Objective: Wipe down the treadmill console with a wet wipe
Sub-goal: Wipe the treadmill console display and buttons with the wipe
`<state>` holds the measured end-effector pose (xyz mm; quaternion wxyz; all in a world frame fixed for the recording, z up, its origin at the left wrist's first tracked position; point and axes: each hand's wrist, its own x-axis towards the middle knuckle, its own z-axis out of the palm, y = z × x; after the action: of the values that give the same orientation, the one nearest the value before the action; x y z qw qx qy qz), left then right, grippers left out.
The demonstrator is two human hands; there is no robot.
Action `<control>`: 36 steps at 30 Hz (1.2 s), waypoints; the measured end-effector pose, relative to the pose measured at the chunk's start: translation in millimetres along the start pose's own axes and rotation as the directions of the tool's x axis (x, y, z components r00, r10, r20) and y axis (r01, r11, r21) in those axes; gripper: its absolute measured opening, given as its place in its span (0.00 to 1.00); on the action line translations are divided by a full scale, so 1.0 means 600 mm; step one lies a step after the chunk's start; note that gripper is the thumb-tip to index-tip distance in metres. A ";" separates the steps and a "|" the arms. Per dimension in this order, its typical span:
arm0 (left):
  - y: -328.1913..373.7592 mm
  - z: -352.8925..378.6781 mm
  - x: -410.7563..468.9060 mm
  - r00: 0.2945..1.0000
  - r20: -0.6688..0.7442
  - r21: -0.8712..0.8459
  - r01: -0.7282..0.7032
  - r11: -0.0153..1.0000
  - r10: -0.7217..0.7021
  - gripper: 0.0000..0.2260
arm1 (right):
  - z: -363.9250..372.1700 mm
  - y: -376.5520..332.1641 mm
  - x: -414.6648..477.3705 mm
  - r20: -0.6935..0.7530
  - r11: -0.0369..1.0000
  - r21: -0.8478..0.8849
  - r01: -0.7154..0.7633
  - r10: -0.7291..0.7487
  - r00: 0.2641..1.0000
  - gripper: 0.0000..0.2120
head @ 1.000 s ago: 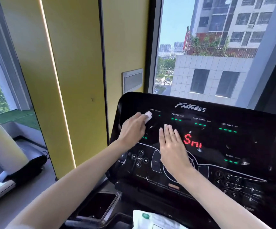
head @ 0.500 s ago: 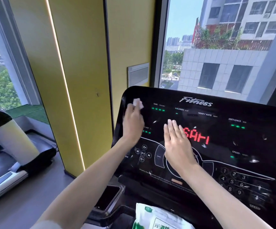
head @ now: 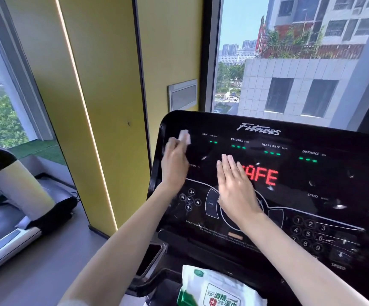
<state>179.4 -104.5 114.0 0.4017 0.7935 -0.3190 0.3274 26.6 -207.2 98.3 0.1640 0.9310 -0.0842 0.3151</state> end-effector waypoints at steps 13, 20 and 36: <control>-0.009 -0.010 -0.060 0.994 0.053 0.028 -0.100 0.995 0.098 0.28 | 0.013 -0.006 0.000 -0.039 1.000 0.021 -0.023 0.024 0.999 0.25; -0.018 -0.011 -0.079 0.999 0.046 -0.018 -0.026 1.000 0.026 0.23 | 0.019 -0.009 -0.004 -0.058 0.999 0.002 -0.039 0.039 0.998 0.24; -0.007 -0.006 -0.070 0.983 0.009 -0.096 0.184 0.978 -0.184 0.20 | 0.028 -0.010 -0.006 -0.062 0.999 -0.049 -0.021 0.018 0.998 0.26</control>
<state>157.1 -89.5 81.2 0.4681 0.7994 -0.2594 0.2731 34.7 -207.1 82.0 0.1866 0.9156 -0.0959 0.3430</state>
